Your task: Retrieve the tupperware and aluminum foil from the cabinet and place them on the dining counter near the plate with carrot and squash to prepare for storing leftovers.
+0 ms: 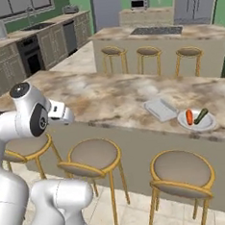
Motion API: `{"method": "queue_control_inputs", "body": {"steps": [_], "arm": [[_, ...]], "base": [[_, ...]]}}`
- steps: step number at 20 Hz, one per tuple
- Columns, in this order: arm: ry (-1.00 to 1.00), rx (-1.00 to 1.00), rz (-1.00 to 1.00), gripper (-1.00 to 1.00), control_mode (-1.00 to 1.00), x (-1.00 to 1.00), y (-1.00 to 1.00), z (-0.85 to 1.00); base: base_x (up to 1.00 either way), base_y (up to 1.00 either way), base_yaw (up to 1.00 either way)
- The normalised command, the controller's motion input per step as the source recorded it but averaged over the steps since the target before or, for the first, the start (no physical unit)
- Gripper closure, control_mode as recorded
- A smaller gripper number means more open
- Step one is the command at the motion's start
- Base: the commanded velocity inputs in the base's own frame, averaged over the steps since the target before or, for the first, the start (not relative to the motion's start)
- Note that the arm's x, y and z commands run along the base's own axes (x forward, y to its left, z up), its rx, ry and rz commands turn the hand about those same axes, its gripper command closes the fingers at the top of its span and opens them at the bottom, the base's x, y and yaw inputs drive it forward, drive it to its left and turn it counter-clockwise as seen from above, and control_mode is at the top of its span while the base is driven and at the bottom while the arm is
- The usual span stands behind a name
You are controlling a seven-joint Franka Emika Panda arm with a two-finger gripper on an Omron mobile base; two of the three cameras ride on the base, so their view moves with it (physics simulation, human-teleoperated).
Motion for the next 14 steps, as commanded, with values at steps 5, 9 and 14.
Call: {"method": "queue_control_inputs", "body": {"steps": [5, 9, 14], "arm": [[0.00, 0.00, 0.00, -1.00, 1.00, 0.00, 0.00, 0.00], [0.00, 0.00, 0.00, -1.00, 1.00, 0.00, 0.00, 0.00], [0.00, 0.00, 0.00, -1.00, 1.00, 0.00, 0.00, 0.00]], "base": [[0.60, 1.00, 0.35], [0.33, 1.00, 0.38], [0.38, 1.00, 0.33]]}}
